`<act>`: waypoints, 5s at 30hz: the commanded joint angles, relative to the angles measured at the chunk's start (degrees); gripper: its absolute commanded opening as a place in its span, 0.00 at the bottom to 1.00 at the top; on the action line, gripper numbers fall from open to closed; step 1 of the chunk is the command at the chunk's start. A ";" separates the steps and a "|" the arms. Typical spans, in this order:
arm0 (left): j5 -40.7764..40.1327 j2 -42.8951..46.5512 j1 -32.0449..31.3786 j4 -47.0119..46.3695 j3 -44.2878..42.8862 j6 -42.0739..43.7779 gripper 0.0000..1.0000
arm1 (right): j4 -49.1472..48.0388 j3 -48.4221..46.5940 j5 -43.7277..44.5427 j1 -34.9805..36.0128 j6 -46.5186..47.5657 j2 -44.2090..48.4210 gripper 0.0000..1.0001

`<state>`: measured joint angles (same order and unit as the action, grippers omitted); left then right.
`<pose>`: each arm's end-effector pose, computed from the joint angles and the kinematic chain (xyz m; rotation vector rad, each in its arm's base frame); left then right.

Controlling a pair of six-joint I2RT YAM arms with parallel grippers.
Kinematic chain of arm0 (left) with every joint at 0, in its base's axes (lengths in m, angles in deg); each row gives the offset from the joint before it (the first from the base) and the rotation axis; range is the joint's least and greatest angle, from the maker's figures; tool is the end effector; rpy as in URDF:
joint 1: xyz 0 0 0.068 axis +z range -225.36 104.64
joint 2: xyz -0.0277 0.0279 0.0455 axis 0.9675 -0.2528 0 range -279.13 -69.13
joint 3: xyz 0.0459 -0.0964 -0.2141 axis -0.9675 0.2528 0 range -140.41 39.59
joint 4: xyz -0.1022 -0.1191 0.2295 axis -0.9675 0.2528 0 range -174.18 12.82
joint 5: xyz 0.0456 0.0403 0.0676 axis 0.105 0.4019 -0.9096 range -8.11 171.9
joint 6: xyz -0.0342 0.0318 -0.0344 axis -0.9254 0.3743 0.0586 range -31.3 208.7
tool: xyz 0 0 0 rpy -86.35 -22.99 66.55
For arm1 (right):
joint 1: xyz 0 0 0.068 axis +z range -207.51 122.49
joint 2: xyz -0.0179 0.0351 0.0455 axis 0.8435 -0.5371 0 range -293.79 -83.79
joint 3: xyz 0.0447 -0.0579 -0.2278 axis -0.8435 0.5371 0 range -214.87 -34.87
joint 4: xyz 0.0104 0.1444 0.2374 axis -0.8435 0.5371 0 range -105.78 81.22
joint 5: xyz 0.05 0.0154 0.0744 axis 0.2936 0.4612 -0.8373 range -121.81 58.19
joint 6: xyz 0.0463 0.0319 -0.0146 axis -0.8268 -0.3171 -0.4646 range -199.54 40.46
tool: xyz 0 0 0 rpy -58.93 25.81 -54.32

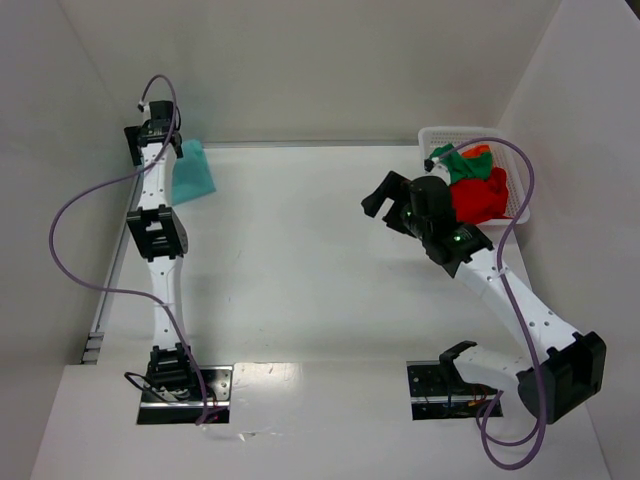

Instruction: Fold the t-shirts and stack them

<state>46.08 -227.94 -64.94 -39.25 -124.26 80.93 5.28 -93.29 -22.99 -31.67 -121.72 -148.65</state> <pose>0.5588 0.1274 0.2100 -0.6711 2.1046 0.7292 0.2661 0.1218 0.2979 0.3943 2.0578 0.5766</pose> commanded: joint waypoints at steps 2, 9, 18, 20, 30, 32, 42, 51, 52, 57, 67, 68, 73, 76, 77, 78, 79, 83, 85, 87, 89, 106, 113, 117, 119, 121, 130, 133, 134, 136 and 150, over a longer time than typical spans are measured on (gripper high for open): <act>-1.28 4.97 -0.31 0.60 -3.58 -0.84 1.00 | -2.95 1.20 0.15 -0.27 -0.37 3.16 1.00; 12.31 15.44 -0.92 5.07 1.41 -5.23 1.00 | -4.01 3.31 -2.22 -0.27 0.77 7.02 1.00; 24.55 26.33 -8.30 3.01 22.31 -8.67 1.00 | -4.01 0.85 -2.15 -0.27 7.19 5.19 1.00; 28.66 33.24 -8.92 -1.14 30.91 -10.24 1.00 | -4.79 0.24 -2.14 -0.27 7.72 4.66 1.00; 38.36 62.03 -9.98 -29.62 81.37 -19.02 0.99 | -1.56 -9.51 -3.90 -4.75 14.03 -7.62 1.00; 39.06 63.87 -9.98 -32.61 85.08 -20.44 0.97 | -0.15 -14.08 -3.90 -5.28 15.19 -11.15 1.00; 38.27 61.51 -9.98 -49.83 94.59 -28.00 0.94 | 1.96 -29.29 -6.27 -6.95 15.81 -28.38 1.00; 41.95 51.23 -9.98 -51.61 86.69 -29.50 0.95 | 4.08 -31.59 -4.95 -11.86 15.19 -31.12 0.92; 43.36 50.70 -9.98 -51.61 85.99 -28.97 0.95 | 4.08 -30.89 -4.95 -13.70 15.19 -31.12 0.92; 58.72 48.06 -10.58 -47.05 80.54 -23.09 0.95 | 6.27 -30.36 -3.21 -20.12 17.04 -29.80 0.99; 65.53 50.42 -21.38 -34.21 73.33 -7.00 0.98 | 9.09 -30.36 2.07 -30.06 19.32 -29.00 0.99; 64.65 50.43 -22.36 -33.07 72.80 -6.47 0.98 | 9.87 -30.36 2.60 -30.59 19.93 -30.31 0.99; 63.50 51.22 -27.55 -30.60 71.13 -5.94 0.98 | 10.49 -32.11 4.89 -31.91 22.05 -33.30 0.99; 63.50 53.41 -30.10 -30.07 71.13 -5.41 0.98 | 9.97 -34.66 5.42 -31.91 23.27 -35.86 0.99; 64.28 53.94 -30.10 -29.38 71.13 -5.41 0.98 | 9.97 -35.19 5.42 -32.43 23.28 -36.65 0.99; 64.99 53.95 -30.97 -28.76 71.13 -4.72 0.98 | 9.97 -35.71 5.42 -32.44 23.28 -37.35 0.99; 66.30 54.47 -31.68 -28.76 71.13 -4.71 0.98 | 9.97 -36.76 5.42 -33.13 23.28 -38.66 0.99; 68.95 56.14 -32.74 -28.76 72.27 -4.01 0.98 | 8.74 -38.62 6.03 -33.67 23.97 -41.66 0.99; 69.47 56.67 -33.27 -28.76 73.84 -4.01 0.98 | 8.74 -40.46 7.35 -33.67 24.59 -42.80 0.99; 69.47 56.67 -33.79 -28.76 74.63 -4.01 0.98 | 8.74 -42.04 8.05 -33.67 25.12 -44.82 0.99; 69.47 57.29 -33.79 -28.76 76.13 -5.58 0.98 | 8.74 -42.57 8.58 -33.67 26.26 -46.49 0.99; 67.37 59.13 -33.79 -28.84 78.07 -7.35 0.98 | 6.89 -46.44 13.41 -33.67 28.46 -52.03 0.14; 69.38 58.61 -33.79 -29.37 76.32 -7.87 0.96 | 5.04 -48.54 12.63 -33.67 30.04 -43.87 0.12; 72.29 58.08 -33.79 -30.51 75.17 -8.40 0.93 | 5.75 -51.18 11.04 -33.67 30.75 -38.61 0.12; 73.08 58.78 -34.32 -31.03 75.17 -8.40 0.93 | 4.44 -51.19 11.04 -32.88 31.45 -37.01 0.13; 73.60 59.48 -34.32 -31.56 75.17 -8.40 0.93 | 3.90 -51.71 11.04 -32.26 32.94 -36.48 0.15; 71.24 61.16 -34.94 -31.57 78.33 -8.93 0.96 | 2.41 -44.69 11.75 -32.79 31.80 -38.59 0.19; 69.92 61.68 -34.94 -30.08 78.33 -8.93 0.97 | 2.41 -41.88 11.13 -32.79 31.19 -39.11 0.39; 69.91 61.68 -34.94 -30.07 78.33 -8.93 0.98 | 2.41 -41.35 9.22 -32.79 31.19 -39.11 0.58; 68.07 62.29 -34.94 -29.37 78.33 -8.41 1.00 | 2.41 -40.29 7.80 -33.32 31.19 -38.50 1.00; 52.00 68.79 -33.36 -23.48 75.87 -8.40 1.00 | 3.99 -34.06 5.34 -33.32 25.65 -25.24 1.00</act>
<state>104.92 -163.94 -99.43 -63.73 -46.39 72.06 11.75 -129.02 -17.09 -64.56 -94.68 -181.46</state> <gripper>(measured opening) 0.995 0.999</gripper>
